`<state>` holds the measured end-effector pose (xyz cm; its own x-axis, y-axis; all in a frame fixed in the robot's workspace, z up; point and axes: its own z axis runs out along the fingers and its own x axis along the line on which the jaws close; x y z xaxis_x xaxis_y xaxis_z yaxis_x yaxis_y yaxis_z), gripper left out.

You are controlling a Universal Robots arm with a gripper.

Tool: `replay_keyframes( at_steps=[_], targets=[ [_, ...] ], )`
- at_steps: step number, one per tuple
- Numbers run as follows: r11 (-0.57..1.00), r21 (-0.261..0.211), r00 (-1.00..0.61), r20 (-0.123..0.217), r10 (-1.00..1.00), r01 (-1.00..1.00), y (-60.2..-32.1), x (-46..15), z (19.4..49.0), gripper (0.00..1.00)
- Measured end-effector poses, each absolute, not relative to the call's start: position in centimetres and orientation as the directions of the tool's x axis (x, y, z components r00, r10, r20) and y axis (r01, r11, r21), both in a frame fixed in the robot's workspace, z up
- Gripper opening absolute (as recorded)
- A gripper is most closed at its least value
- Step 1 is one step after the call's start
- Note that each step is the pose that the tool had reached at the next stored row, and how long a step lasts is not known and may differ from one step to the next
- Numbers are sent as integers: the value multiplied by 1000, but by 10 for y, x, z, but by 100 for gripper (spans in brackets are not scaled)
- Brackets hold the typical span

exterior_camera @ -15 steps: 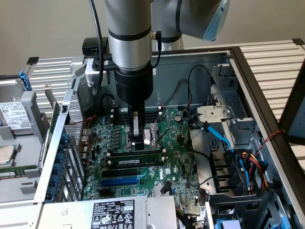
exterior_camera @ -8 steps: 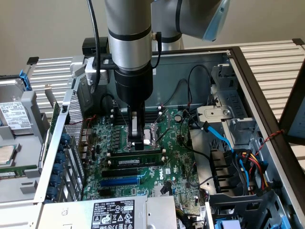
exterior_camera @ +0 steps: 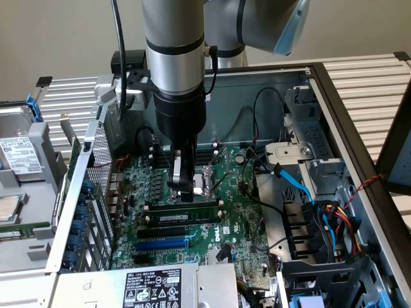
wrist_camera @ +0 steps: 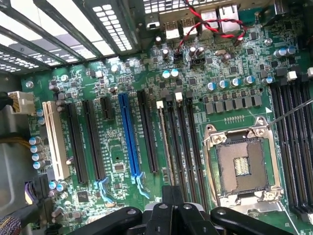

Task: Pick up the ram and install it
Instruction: 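Press down the ram until it locks into place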

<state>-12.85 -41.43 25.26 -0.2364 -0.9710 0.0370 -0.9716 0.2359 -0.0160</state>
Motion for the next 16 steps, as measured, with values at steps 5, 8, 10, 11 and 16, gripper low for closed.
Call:
replay_keyframes(
  at_steps=[5,8,10,11,16],
  targets=[
    [298,-16,-298,37,-954,-954,-414,-129,253,11],
    [337,-16,-337,37,-941,-941,-414,-129,253,11],
    [362,-17,-363,37,-931,-932,-414,-129,253,11],
    [374,-17,-374,37,-927,-927,-414,-129,253,11],
    [435,-17,-435,37,-900,-900,-414,-129,253,11]
  ],
)
